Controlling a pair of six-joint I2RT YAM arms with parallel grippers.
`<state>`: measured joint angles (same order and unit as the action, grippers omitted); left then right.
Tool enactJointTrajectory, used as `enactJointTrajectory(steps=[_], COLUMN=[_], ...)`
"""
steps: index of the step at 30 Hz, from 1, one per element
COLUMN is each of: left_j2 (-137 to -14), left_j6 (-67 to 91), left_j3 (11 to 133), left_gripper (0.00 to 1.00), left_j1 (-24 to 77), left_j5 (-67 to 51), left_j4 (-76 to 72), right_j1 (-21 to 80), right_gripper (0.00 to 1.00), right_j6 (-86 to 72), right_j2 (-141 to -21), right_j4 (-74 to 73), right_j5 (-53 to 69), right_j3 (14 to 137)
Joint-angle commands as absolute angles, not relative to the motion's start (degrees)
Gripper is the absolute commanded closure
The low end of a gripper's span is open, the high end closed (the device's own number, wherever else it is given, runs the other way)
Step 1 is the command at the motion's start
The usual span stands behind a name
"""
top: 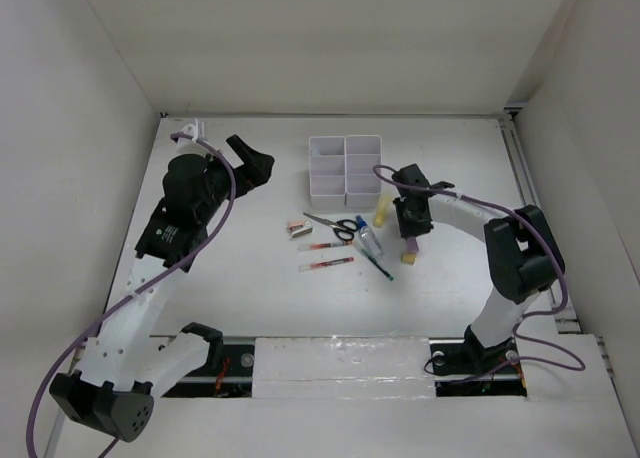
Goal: Sort the stationery into containers
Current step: Pick up the pen from the center of the board, then place the pen in the storage box.
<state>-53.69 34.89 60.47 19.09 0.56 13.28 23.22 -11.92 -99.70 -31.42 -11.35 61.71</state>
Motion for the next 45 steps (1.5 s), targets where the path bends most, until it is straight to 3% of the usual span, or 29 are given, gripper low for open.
enactJointTrajectory(steps=[1, 6, 13, 19, 28, 35, 37, 44, 45], left_j2=[-53.88, -57.56, -65.56, -68.81, -69.87, -71.01, -71.02, -72.07, -72.59], left_j6=[34.01, 37.00, 42.45, 38.68, 38.06, 38.06, 38.06, 38.58, 38.58], left_j3=[59.87, 54.32, 52.56, 57.39, 57.39, 57.39, 57.39, 57.39, 57.39], left_gripper=[0.00, 0.00, 0.00, 0.00, 0.06, 0.23, 0.37, 0.63, 0.72], left_j1=[19.07, 22.49, 23.64, 31.11, 31.73, 31.73, 31.73, 31.73, 31.73], left_j5=[-7.09, -25.63, -38.58, -33.76, -29.19, -27.77, -27.77, -27.77, -27.77], left_j4=[7.05, -7.80, -24.07, -21.45, -20.39, -19.34, -19.34, -19.86, -19.86], right_j1=[23.12, 25.92, 35.41, 42.27, 47.89, 49.31, 49.31, 49.83, 49.83], right_gripper=[1.00, 1.00, 1.00, 1.00, 1.00, 1.00, 1.00, 1.00, 1.00], right_j6=[-14.85, -17.49, -18.01, -18.54, -19.07, -19.59, -19.60, -21.18, -21.18], right_j2=[-93.37, -81.67, -68.91, -70.57, -71.19, -70.58, -69.96, -68.82, -68.82], right_j4=[-34.80, -35.96, -22.79, -18.03, -13.72, -12.39, -11.60, -9.14, -9.14], right_j5=[-18.18, -22.68, -7.74, -2.46, -0.79, -1.85, -2.46, -6.50, -5.98], right_j3=[62.31, 64.15, 64.16, 67.76, 68.91, 68.91, 68.38, 66.62, 66.62])
